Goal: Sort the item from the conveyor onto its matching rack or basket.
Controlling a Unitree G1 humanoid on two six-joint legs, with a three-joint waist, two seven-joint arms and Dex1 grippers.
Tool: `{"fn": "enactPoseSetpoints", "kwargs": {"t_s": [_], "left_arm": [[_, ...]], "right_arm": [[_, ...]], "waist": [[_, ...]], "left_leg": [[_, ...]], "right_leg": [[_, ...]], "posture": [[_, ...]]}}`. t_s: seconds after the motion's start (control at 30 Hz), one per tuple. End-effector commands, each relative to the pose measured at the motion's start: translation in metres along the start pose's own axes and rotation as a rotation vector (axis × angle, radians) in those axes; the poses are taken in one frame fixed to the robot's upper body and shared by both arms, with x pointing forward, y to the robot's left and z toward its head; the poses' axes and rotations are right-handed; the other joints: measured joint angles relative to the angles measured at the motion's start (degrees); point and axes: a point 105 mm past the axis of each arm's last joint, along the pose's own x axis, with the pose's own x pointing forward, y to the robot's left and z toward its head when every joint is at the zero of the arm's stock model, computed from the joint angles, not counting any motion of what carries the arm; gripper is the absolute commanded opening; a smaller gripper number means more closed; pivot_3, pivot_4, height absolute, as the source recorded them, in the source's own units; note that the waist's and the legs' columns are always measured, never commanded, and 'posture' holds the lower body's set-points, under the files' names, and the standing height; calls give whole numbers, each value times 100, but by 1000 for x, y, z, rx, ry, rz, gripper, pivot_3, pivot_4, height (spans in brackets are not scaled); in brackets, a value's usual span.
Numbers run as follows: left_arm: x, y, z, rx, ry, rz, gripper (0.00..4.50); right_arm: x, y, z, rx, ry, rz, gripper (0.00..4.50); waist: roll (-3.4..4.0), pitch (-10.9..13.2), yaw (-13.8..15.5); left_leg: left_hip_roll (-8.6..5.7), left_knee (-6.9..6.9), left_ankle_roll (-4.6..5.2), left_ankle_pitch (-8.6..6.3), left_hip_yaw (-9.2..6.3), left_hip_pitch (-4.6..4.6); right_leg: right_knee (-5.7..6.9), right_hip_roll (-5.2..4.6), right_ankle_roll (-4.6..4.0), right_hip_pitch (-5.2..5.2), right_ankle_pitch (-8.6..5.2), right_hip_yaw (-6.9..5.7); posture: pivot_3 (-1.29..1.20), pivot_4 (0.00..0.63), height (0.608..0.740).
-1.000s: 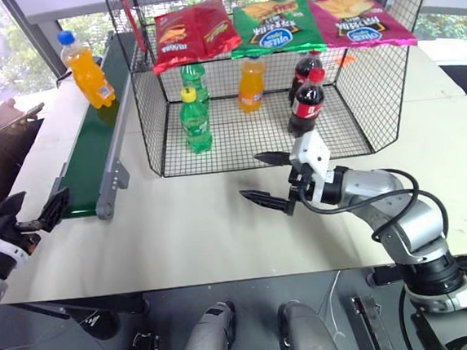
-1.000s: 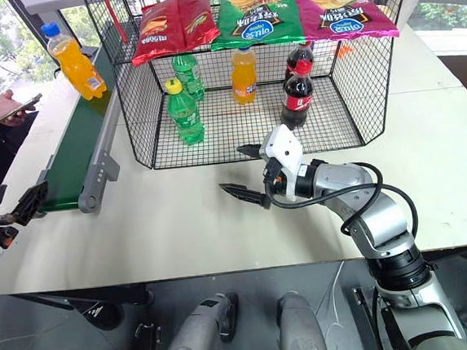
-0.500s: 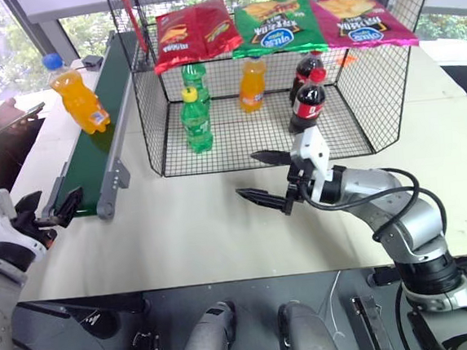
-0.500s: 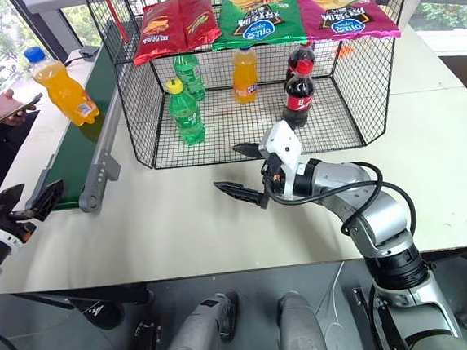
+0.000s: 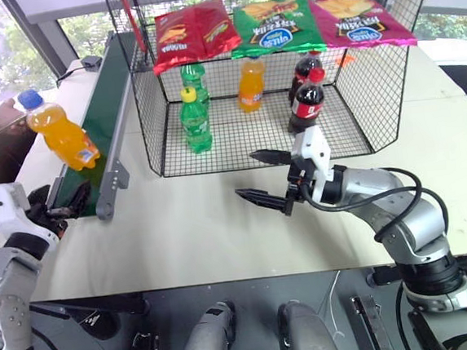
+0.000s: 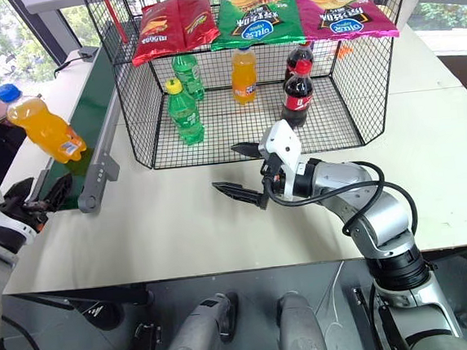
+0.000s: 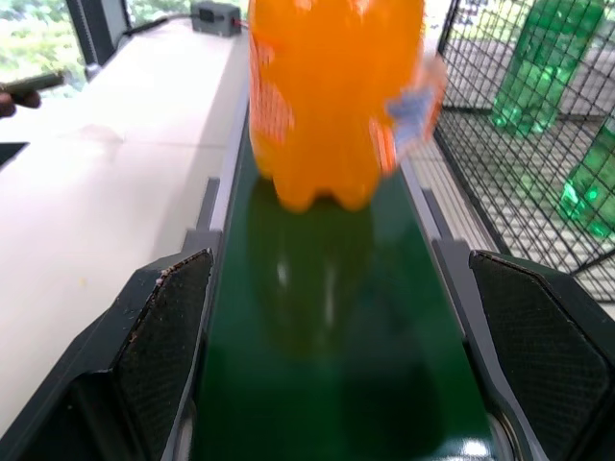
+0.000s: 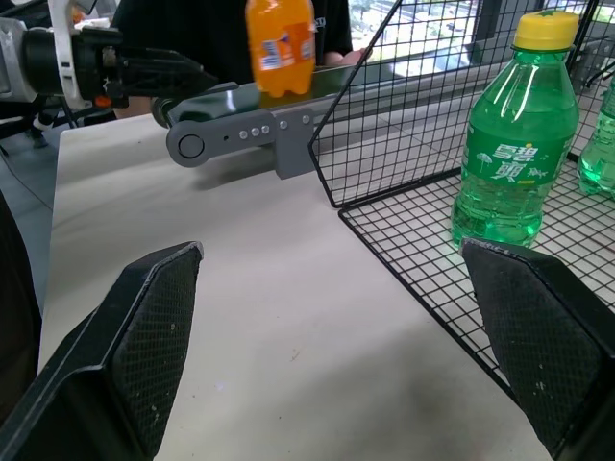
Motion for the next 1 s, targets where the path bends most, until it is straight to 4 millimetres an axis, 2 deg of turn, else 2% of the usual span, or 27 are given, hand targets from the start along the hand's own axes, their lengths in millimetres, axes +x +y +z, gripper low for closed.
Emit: {"fn": "enactPoseSetpoints", "kwargs": {"t_s": [0.03,0.33,0.43,0.47,0.5,0.63,0.73,0.87,0.93,1.0], "left_arm": [[2,0,8,36,-32,5,4500],[6,-4,5,45,-23,-11,4500],[5,-11,5,24,-33,-62,3607],[5,-12,6,13,-39,-74,3159],[4,-14,7,3,-46,-87,3003],[1,-22,16,-20,-55,-150,3002],[0,-23,29,-9,-77,-156,3002],[3,-24,60,5,-151,-181,3002],[7,-38,72,54,-166,-254,3002],[10,-66,76,77,-149,-393,3002]], "right_arm": [[-1,1,12,-37,-37,1,4445],[-3,0,10,-36,-30,-9,4445],[-3,0,9,-35,-28,-13,4500],[-3,0,9,-35,-28,-14,4500],[-3,0,9,-35,-27,-15,4500],[-4,0,9,-34,-25,-18,4500],[-5,1,9,-32,-25,-17,4500],[-4,1,11,-31,-29,-13,4500],[-4,2,14,-25,-39,-8,4500],[-3,0,17,-24,-44,-13,4500]], "waist": [[0,0,0],[0,0,0],[0,0,0],[0,0,0],[0,0,3],[-1,-1,4],[-4,1,-1],[-7,2,0],[-8,2,2],[-8,2,3]], "left_leg": [[0,0,0,0,0,0],[0,0,0,0,0,0],[0,0,0,0,0,0],[0,0,1,0,0,0],[0,0,1,0,0,0],[0,2,0,0,-1,0],[0,3,1,0,0,0],[1,2,1,0,-1,-1],[1,2,1,1,-2,-1],[1,2,1,1,0,-1]], "right_leg": [[0,0,0,0,0,0],[0,0,1,0,0,0],[0,0,1,1,0,0],[0,0,1,1,0,0],[0,0,1,1,0,0],[0,0,1,0,0,0],[0,1,1,1,0,0],[2,2,1,0,1,0],[2,3,1,0,1,0],[0,3,1,-1,1,1]], "posture": [[0,150,739],[0,150,739],[0,150,739],[0,150,739],[0,150,739],[0,150,739],[0,150,739],[0,150,739],[0,150,739],[0,150,739]]}}
